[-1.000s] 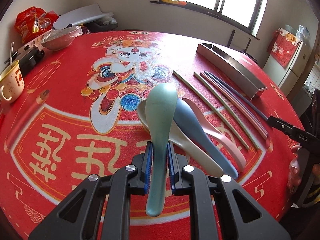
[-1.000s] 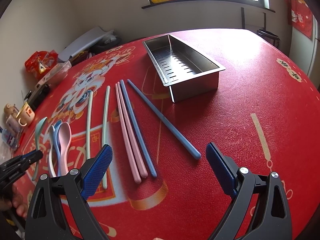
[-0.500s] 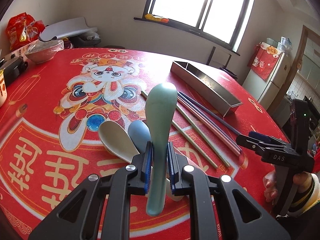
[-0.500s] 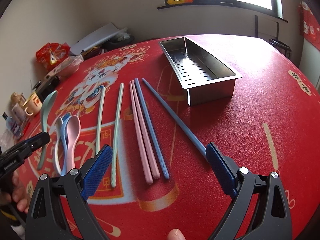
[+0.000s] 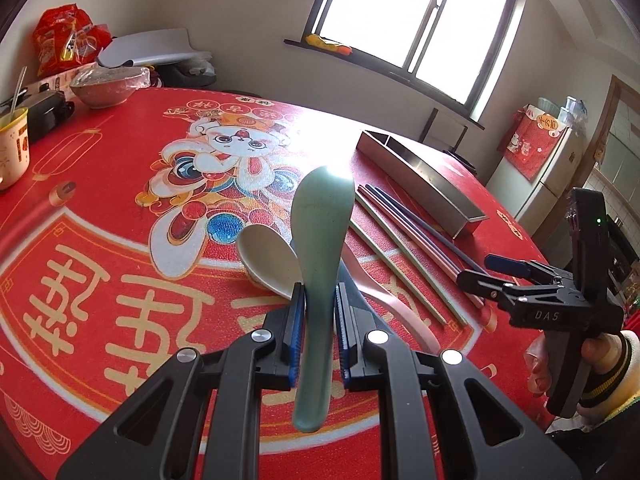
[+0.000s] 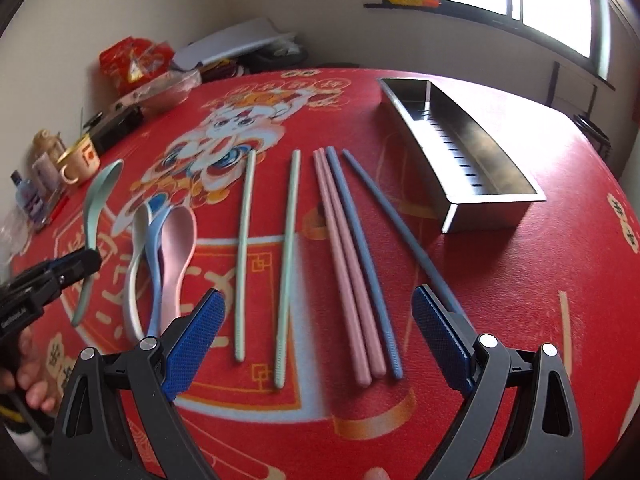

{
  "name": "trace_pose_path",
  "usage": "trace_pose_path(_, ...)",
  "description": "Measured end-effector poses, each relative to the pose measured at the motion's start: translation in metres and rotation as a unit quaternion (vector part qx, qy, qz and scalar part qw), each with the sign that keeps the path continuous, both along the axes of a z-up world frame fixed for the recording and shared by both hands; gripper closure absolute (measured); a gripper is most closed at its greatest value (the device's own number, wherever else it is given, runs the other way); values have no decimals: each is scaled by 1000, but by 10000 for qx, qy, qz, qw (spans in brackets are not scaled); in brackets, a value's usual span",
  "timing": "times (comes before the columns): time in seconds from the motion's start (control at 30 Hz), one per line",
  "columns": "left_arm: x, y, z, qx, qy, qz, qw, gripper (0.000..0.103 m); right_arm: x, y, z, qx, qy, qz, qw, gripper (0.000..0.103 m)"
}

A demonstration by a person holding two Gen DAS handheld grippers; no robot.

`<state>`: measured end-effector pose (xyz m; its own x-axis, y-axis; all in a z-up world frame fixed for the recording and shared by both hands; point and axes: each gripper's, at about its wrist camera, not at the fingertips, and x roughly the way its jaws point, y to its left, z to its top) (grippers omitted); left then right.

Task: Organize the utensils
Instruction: 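Lift the mint green spoon with the left tool while the right tool approaches the pink spoon, then grasp the pink spoon handle with the right tool and lift it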

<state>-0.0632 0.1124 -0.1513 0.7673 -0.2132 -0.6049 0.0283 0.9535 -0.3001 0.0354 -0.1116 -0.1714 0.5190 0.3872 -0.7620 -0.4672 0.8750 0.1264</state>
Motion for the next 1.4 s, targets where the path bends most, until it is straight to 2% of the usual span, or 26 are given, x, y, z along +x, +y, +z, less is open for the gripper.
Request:
trace_pose_path(0.1,-2,4,-2,-77,-26,30,10000,89,-2,16,-2,-145,54,130,9998,12)
trace_pose_path(0.23,-2,9,-4,-179,-56,59,9998,89,-7,25,2,90,61,385,9992,12)
trace_pose_path(0.4,-3,6,-5,-109,-105,12,9999,89,-17,42,4,-387,-296,800,9956,12)
trace_pose_path(0.6,-1,0,-5,32,-80,-25,10000,90,-18,53,7,93,-171,1181,9928,12)
trace_pose_path(0.63,-1,0,-5,30,-76,-23,10000,91,-18,55,7,116,-184,1199,9925,15)
trace_pose_path(0.67,-1,0,-5,32,-71,-19,10000,91,-17,58,6,105,-176,1227,9922,38)
trace_pose_path(0.7,-1,0,-5,33,-67,-17,10000,91,-15,61,4,63,-99,1255,9920,55)
trace_pose_path(0.83,1,-1,-6,44,-18,-10,10000,91,-9,67,-5,179,224,1351,9904,62)
trace_pose_path(1.03,5,1,-8,24,62,-9,10000,91,-11,71,-6,243,269,1426,9891,62)
trace_pose_path(1.23,6,0,-9,79,106,19,9999,91,-10,76,-11,224,374,1493,9878,73)
trace_pose_path(1.4,7,0,-10,104,140,58,9998,91,-11,83,-17,120,429,1579,9865,87)
